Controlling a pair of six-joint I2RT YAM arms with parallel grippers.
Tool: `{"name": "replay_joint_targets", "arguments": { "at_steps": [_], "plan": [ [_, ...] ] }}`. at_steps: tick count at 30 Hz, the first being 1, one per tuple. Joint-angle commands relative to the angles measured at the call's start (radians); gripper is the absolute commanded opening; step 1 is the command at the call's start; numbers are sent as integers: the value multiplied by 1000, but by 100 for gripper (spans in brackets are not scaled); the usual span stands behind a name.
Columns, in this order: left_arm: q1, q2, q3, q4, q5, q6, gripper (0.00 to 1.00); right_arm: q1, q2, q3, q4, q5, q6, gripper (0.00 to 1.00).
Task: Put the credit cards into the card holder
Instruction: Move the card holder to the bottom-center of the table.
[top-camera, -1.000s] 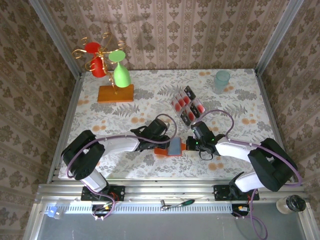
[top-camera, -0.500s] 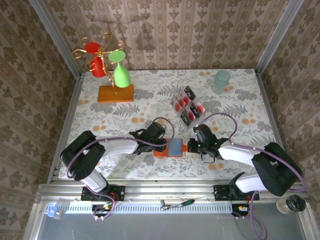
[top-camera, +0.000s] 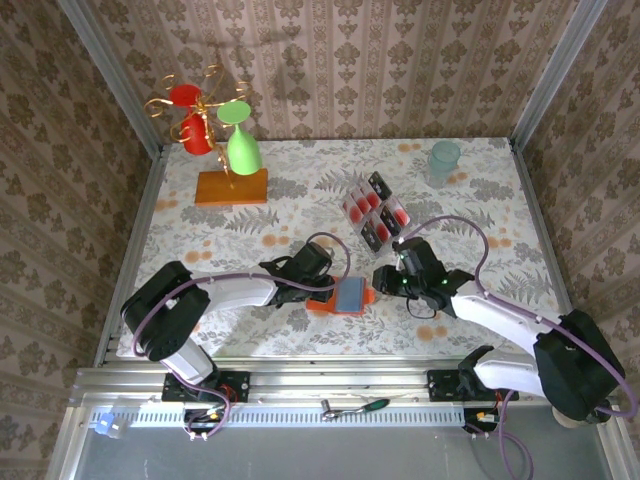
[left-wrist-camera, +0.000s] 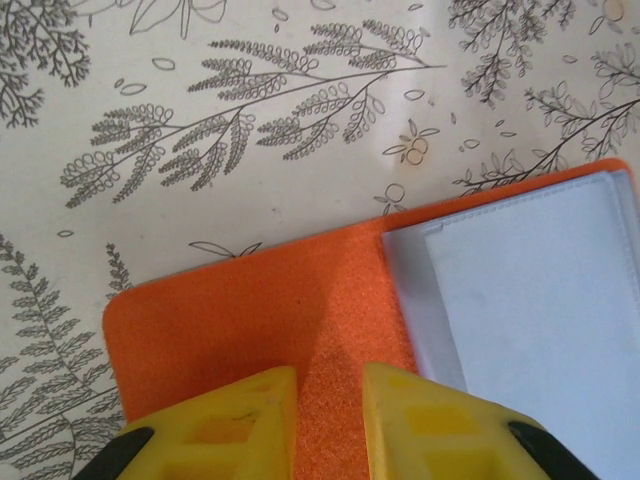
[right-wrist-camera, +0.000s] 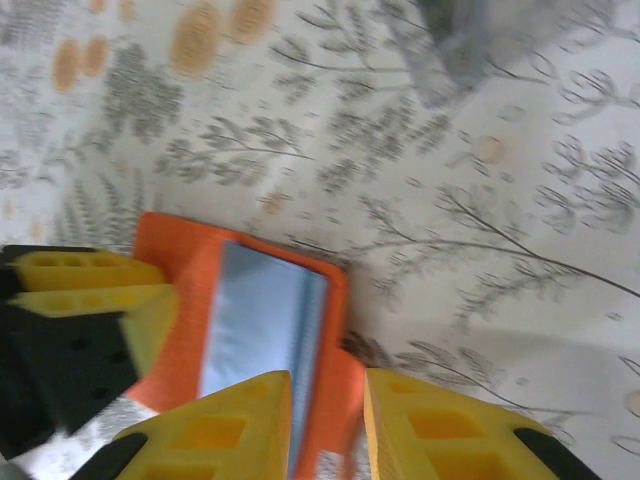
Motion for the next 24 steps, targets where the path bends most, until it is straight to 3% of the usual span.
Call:
{"name": "replay_joint_targets", "arguments": {
  "at_steps": [1,11,24],
  "plan": [
    [-7,0,26,-26,-16,8,25,12,11,46,-6,-75,20,25],
    [-12,-10,22,-25,-27,-2,25,98,192,105,121,-95,101,19],
    [-42,-2,44,-3,-10,-19,25,53,326,87,133,-44,53,16]
  ]
}}
